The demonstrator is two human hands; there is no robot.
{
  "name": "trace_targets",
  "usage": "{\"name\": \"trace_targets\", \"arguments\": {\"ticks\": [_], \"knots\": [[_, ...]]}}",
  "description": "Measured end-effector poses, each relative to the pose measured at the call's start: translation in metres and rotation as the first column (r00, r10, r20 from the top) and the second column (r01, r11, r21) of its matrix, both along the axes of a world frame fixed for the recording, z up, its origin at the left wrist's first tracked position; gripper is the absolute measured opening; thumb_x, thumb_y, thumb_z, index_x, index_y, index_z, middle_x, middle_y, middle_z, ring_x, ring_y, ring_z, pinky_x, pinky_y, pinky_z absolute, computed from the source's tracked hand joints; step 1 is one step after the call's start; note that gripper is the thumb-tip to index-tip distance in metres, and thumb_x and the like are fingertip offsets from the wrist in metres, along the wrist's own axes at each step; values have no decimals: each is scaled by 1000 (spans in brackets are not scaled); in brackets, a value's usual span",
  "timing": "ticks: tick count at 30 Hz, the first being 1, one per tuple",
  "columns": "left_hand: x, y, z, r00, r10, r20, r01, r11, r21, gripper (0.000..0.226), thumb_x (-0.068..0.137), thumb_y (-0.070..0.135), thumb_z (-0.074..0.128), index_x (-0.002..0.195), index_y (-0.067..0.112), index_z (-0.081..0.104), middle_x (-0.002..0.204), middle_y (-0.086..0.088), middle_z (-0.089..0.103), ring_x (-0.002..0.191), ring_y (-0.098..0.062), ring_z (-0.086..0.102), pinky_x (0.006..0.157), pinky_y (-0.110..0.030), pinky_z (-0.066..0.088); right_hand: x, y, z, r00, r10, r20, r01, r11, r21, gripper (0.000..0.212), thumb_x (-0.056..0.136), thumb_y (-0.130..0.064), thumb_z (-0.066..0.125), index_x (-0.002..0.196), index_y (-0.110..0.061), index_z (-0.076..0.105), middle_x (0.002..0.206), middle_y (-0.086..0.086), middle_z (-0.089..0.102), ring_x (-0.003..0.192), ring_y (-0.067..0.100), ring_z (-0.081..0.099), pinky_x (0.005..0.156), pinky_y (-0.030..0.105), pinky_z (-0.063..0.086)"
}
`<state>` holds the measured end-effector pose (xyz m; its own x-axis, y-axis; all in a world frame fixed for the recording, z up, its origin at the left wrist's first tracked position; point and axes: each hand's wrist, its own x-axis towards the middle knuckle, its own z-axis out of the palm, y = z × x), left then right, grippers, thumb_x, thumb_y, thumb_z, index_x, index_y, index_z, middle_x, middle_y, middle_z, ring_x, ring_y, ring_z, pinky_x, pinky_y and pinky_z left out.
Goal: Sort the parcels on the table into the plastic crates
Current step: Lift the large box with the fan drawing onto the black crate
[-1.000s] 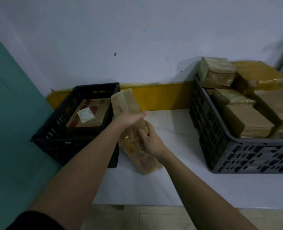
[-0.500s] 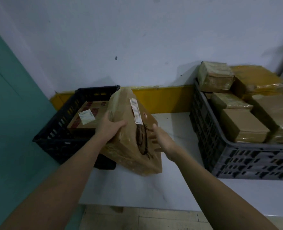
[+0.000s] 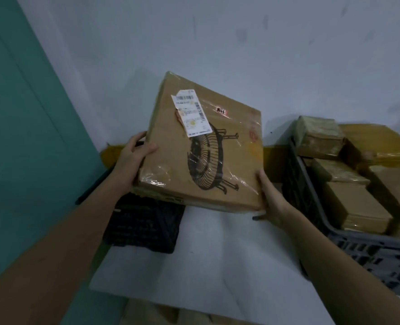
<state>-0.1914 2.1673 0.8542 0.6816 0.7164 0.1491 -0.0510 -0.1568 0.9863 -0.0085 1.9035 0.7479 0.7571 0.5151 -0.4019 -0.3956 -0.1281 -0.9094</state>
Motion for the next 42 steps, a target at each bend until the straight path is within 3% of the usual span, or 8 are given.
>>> {"name": "trace_targets", "arguments": {"ticks": [6, 10, 13, 23, 27, 33, 37, 42], "knots": [[-10, -12, 12, 996, -20, 90, 28, 996, -87, 55, 68, 35, 71, 118, 26, 50, 119, -11, 60, 88, -17, 67, 59, -26, 56, -6, -6, 13, 997, 20, -76, 2, 961, 275, 53, 88, -69, 48, 122, -29, 55, 114, 13, 69, 107, 35, 65, 89, 64, 53], [-6, -22, 13, 986, -166, 17, 167, 981, -94, 88, 61, 48, 83, 137, 30, 42, 128, -7, 61, 99, -23, 70, 76, -35, 57, -2, -9, 11, 995, -98, 22, 87, 947, 310, 50, 92, -67, 46, 122, -29, 60, 103, 2, 77, 98, 30, 71, 85, 58, 56], [-3, -27, 10, 976, -219, -19, 216, 972, -96, 114, 51, 59, 90, 148, 38, 33, 132, 2, 62, 106, -21, 70, 80, -35, 58, 2, -13, 11, 982, -177, 66, 137, 908, 396, 52, 92, -62, 50, 129, -27, 59, 110, 4, 75, 102, 32, 71, 85, 55, 57], [-1, -54, -8, 995, -98, 23, 101, 970, -221, 124, 34, 57, 96, 144, 41, 41, 125, 3, 68, 105, -21, 70, 84, -42, 58, 20, -28, 10, 949, -190, 252, 78, 915, 397, 86, 65, -79, 67, 131, -25, 62, 121, 6, 71, 112, 29, 68, 103, 55, 48], [2, -63, -11, 995, -18, 102, 43, 969, -244, 108, 44, 46, 96, 140, 32, 51, 116, 1, 73, 99, -24, 72, 76, -37, 57, 24, -31, 16, 934, -149, 324, 9, 919, 395, 69, 78, -72, 62, 129, -27, 63, 125, 4, 69, 115, 26, 66, 105, 52, 47], [-15, -57, -28, 986, 74, 150, -27, 955, -296, 76, 71, 28, 83, 140, 27, 52, 123, -4, 69, 103, -26, 70, 75, -36, 57, 31, -23, 30, 913, 24, 408, -155, 944, 291, 43, 99, -52, 47, 134, -28, 58, 122, -2, 70, 105, 13, 70, 78, 24, 56], [-37, -40, -37, 976, 136, 170, -91, 964, -251, 72, 75, 25, 78, 142, 21, 52, 124, -6, 69, 100, -23, 71, 71, -32, 59, 25, 0, 34, 916, 90, 390, -171, 969, 176, 50, 97, -59, 45, 140, -36, 49, 130, -7, 62, 106, 13, 64, 75, 30, 54], [-60, 3, -27, 958, 252, 137, -220, 952, -211, 70, 78, 17, 77, 142, 24, 51, 118, -1, 71, 93, -21, 72, 69, -33, 58, 15, 34, 20, 727, 313, 611, -108, 931, -349, 58, 97, -47, 56, 143, -15, 46, 141, 7, 53, 121, 25, 55, 92, 40, 50]]}}
